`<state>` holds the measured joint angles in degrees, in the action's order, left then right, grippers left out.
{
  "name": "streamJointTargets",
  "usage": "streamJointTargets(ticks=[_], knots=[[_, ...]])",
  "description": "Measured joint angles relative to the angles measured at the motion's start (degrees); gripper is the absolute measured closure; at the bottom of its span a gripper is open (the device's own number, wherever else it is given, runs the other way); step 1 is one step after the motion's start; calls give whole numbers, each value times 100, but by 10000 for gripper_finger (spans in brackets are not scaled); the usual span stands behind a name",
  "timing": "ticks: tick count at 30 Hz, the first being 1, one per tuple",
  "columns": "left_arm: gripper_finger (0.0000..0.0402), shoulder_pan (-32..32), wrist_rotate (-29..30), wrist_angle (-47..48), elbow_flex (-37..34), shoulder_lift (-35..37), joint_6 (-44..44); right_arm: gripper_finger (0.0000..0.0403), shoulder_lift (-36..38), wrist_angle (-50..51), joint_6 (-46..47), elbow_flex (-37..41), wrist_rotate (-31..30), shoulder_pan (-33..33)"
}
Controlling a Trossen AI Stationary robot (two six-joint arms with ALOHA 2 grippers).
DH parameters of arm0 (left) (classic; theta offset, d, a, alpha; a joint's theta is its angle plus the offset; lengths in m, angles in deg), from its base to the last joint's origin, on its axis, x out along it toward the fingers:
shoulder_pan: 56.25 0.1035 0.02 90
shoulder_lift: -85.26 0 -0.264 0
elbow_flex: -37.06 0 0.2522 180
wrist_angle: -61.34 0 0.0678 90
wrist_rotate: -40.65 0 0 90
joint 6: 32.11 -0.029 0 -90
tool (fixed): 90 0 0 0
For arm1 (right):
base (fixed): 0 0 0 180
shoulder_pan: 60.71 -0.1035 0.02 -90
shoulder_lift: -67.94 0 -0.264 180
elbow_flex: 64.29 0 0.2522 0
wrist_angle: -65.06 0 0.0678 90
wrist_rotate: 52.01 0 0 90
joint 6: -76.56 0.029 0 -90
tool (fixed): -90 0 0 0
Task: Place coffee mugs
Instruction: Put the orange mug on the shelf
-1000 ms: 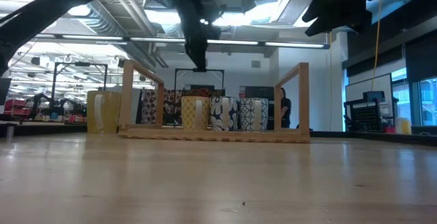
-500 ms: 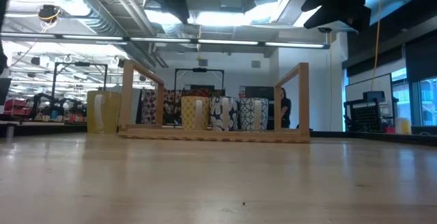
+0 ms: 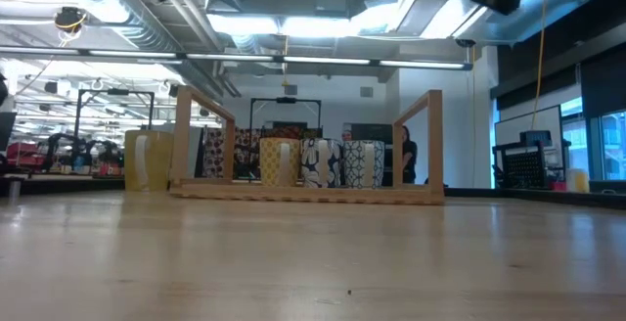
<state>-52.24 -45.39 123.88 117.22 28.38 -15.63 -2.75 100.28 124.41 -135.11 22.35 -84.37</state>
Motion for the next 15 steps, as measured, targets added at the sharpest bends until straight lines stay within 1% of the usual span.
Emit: streamJointTargets(ticks=[3,6,11,13,15], knots=[[291,-364,144,-197,-406,331,166,269,-291,67,145,-478,243,0],[291,-615,198,-259,-610,482,202,269,-821,418,306,-1140,562,0],[291,-1120,220,-247,-658,527,125,269,-1807,1576,612,-2454,1229,-133],[291,-1351,215,-250,-658,531,80,269,-2123,2034,918,-2883,1338,-274],[291,-1552,209,-228,-658,531,-14,269,-2332,2266,1270,-3164,1339,-458]])
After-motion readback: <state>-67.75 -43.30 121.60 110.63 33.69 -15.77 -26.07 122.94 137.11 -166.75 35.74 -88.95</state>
